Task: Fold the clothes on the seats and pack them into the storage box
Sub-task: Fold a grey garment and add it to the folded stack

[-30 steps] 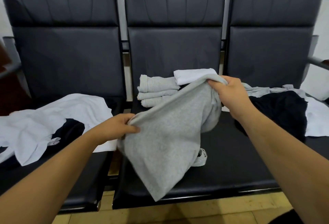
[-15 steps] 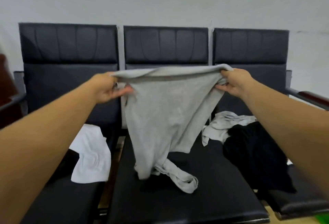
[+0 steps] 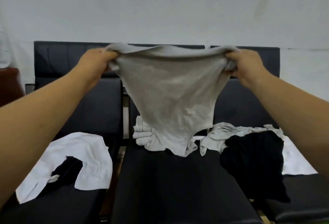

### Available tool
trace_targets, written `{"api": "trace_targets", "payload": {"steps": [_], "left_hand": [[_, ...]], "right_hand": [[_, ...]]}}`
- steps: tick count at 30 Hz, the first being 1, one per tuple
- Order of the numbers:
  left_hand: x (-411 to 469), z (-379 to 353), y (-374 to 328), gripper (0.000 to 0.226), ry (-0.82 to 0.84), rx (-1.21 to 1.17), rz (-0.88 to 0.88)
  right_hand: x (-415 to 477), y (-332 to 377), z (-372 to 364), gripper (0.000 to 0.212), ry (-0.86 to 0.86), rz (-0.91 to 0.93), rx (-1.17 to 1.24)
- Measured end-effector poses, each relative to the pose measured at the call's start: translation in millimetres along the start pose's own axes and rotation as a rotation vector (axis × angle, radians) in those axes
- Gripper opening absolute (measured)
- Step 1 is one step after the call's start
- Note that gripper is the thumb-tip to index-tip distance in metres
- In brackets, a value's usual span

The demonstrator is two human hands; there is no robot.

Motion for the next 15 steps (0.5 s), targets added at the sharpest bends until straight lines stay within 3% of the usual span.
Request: {"api": "trace_targets", "payload": {"steps": [4, 7, 10, 13, 15], "left_hand": [[-53.7, -24.4, 49.8, 0.015, 0.273, 0.128, 0.157], [-95.9, -43.0, 108.7, 0.041, 0.528, 0.413, 0.252], [-143.4, -64.0, 181.7, 0.025, 0.748, 0.614, 0.323], [-205.8, -86.1, 249.6, 0.019, 1.060, 0.648, 0.476], [-228.3, -88.2, 283.5, 0.023, 1.176, 0.627, 0.613]], "right_hand": [[-50.1, -65.1, -11.2, 0.007, 0.258, -0.268, -0.172], [-109.6, -140.4, -14.2, 0.018, 0.536, -0.469, -0.349], [-184.6, -209.2, -12.9, 0.024, 0.747, -0.610, -0.519], [-249.9, -245.5, -15.6, 0.026, 0.938, -0.765, -0.486], [-256.0, -257.5, -16.0, 0.037, 0.899, -0.779, -0.437]]}}
Point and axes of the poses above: each hand's wrist, its own x-axis towards the middle knuckle, its own z-axis out of the back of the hand, y = z × x, the point moved 9 cm from there along x, towards the middle knuckle, and after that the axes turned 9 degrees about z, right-handed, at the moved point
